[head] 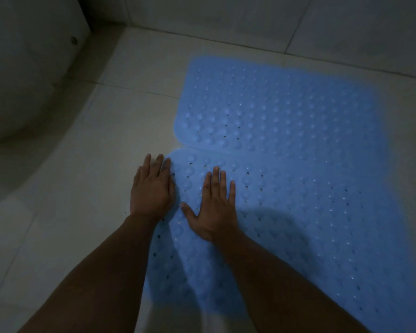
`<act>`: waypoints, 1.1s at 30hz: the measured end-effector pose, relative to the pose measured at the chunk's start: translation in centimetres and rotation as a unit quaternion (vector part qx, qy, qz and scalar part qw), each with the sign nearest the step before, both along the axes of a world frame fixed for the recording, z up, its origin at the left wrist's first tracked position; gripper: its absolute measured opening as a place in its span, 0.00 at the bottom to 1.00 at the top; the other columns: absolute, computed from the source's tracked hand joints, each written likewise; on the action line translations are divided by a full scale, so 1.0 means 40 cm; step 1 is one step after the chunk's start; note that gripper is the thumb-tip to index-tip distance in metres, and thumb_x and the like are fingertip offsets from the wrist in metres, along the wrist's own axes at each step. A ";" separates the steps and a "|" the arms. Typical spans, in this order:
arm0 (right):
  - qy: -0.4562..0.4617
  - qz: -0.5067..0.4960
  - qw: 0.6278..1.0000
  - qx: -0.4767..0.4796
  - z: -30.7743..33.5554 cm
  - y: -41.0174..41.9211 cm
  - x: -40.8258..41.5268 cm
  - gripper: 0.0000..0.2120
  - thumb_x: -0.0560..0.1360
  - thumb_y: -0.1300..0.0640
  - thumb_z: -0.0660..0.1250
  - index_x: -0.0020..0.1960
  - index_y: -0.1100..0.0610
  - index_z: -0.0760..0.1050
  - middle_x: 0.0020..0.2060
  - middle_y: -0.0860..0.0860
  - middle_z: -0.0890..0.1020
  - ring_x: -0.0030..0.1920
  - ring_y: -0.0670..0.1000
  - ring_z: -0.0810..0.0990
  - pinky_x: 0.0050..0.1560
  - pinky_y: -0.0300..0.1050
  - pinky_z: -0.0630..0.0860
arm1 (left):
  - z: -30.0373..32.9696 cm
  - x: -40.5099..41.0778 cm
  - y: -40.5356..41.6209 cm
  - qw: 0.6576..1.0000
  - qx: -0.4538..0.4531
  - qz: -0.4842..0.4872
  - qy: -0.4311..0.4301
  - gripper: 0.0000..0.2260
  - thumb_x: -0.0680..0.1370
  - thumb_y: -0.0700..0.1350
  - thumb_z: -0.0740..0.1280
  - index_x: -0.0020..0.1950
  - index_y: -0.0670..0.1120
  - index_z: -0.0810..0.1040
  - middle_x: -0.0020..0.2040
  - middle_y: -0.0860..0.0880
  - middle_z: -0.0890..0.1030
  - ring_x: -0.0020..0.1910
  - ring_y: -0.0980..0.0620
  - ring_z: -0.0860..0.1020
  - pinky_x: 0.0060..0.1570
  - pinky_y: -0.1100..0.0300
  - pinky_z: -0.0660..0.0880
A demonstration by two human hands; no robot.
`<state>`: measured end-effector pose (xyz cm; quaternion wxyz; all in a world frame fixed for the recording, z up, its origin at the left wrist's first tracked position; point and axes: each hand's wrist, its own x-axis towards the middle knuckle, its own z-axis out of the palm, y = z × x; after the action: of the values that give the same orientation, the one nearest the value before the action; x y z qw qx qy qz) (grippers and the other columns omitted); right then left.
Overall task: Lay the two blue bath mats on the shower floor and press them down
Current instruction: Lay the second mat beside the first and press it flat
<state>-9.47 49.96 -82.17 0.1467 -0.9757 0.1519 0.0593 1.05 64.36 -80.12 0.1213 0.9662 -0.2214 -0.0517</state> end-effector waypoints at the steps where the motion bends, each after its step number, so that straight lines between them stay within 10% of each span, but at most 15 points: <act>1: 0.027 0.007 0.999 0.018 0.008 -0.004 0.003 0.49 0.75 0.27 0.48 0.81 0.61 0.42 0.81 0.58 0.38 0.80 0.57 0.34 0.78 0.64 0.39 | 0.008 0.002 -0.006 1.000 -0.004 0.000 0.002 0.27 0.82 0.52 0.50 0.78 0.43 0.67 0.78 0.41 0.67 0.80 0.38 0.59 0.74 0.38 0.63; 4: 0.134 0.022 0.987 0.090 0.058 -0.043 0.052 0.48 0.75 0.29 0.52 0.82 0.59 0.42 0.81 0.57 0.39 0.80 0.58 0.36 0.79 0.63 0.40 | 0.034 0.003 -0.031 1.000 -0.016 -0.006 0.002 0.28 0.81 0.53 0.49 0.78 0.43 0.68 0.78 0.41 0.67 0.80 0.37 0.59 0.73 0.37 0.63; 9: 0.077 -0.043 0.982 0.169 0.183 -0.156 0.142 0.28 0.78 0.40 0.59 0.73 0.54 0.70 0.73 0.55 0.72 0.73 0.58 0.70 0.74 0.58 0.66 | 0.023 -0.037 -0.083 0.997 -0.009 -0.075 0.020 0.31 0.82 0.57 0.46 0.78 0.42 0.68 0.79 0.42 0.66 0.80 0.36 0.58 0.75 0.36 0.62; 24: -0.209 -0.041 0.952 0.220 0.075 -0.287 0.065 0.11 0.77 0.51 0.67 0.56 0.54 0.82 0.53 0.50 0.83 0.58 0.52 0.80 0.61 0.48 0.76 | -0.076 -0.102 -0.125 0.994 0.033 -0.101 -0.029 0.30 0.84 0.60 0.51 0.83 0.48 0.56 0.84 0.46 0.51 0.83 0.46 0.47 0.80 0.41 0.49; 33: -0.217 -0.055 0.948 0.225 0.121 -0.297 0.027 0.11 0.78 0.50 0.66 0.55 0.53 0.82 0.55 0.49 0.82 0.61 0.50 0.78 0.64 0.47 0.74 | -0.052 -0.084 -0.122 0.994 0.048 -0.094 0.018 0.30 0.82 0.60 0.48 0.82 0.49 0.61 0.83 0.48 0.57 0.82 0.46 0.54 0.80 0.45 0.53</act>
<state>-8.40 38.07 -77.34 0.3945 -0.8968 0.1526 -0.1298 -2.31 59.48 -82.18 0.0734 0.9446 -0.3066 -0.0912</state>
